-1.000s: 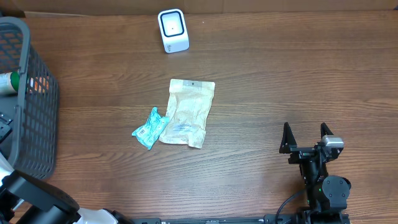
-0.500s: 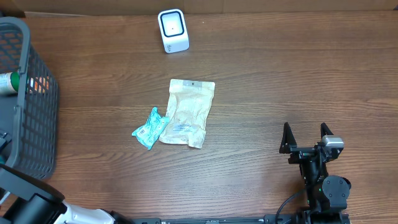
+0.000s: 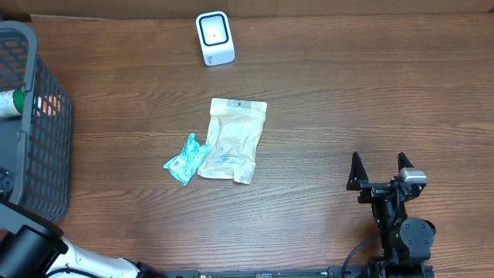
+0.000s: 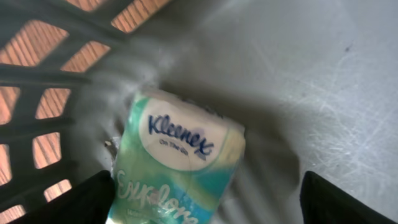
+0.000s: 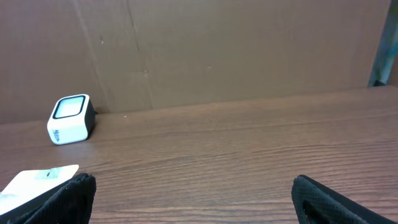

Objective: Scan the item barcode

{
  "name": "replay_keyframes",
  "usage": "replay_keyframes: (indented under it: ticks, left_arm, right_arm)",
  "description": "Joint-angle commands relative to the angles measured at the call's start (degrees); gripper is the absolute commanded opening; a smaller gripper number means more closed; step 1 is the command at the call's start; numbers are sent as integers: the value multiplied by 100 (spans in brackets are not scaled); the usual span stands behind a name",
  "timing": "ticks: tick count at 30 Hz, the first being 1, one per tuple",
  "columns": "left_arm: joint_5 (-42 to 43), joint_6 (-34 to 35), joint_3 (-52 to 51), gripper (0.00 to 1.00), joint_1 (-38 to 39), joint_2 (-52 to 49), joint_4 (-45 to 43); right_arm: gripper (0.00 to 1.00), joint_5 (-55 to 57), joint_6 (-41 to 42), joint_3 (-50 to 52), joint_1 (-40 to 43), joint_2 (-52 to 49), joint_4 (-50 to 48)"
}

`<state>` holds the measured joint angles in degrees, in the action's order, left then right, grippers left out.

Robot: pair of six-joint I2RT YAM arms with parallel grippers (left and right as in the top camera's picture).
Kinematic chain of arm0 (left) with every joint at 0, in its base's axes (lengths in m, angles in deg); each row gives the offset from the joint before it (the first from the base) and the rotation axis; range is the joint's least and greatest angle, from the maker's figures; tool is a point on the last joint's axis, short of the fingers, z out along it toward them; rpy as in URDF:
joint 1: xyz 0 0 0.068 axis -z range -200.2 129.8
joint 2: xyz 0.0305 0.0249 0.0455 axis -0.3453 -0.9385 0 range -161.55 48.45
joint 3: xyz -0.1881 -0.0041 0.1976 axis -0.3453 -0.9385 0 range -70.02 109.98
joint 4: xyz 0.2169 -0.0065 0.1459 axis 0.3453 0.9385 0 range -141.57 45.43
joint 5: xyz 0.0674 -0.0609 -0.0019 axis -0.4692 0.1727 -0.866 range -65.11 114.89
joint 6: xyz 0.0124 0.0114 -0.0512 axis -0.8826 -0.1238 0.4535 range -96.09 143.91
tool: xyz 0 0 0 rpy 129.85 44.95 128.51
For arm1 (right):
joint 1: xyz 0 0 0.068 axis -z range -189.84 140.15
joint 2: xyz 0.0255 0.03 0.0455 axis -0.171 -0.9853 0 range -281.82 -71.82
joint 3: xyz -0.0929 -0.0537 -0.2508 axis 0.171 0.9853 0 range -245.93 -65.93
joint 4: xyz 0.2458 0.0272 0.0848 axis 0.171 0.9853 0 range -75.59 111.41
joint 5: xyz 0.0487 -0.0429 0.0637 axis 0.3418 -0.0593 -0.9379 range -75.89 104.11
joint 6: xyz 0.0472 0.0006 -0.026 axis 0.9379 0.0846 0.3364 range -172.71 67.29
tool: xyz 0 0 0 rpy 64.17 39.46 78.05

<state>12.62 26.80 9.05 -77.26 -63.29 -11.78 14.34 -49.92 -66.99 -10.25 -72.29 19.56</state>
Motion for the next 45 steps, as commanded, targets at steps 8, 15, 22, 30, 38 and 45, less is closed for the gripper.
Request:
replay_keyframes:
  ticks: [8,15,22,30,38,45]
  left_arm:
    - [-13,-35,-52,6,-46,-188,-2]
    - [256,-31,92,4,-22,-120,210]
    - [1178,640,944,4,-24,378,1021]
    - [3497,833,1996,4,-4,1397,1425]
    - [4553,905,2072,4,804,2745,2192]
    - [3851,586,2017,4,2953,2935,2999]
  right_arm:
    - [100,31,-28,59,13,31,-33]
    - [100,31,-28,59,13,31,-33]
    - [99,31,-28,59,13,31,-33]
    - [100,31,-28,59,13,31,-33]
    - [100,31,-28,59,13,31,-33]
    - [100,31,-28,59,13,31,-33]
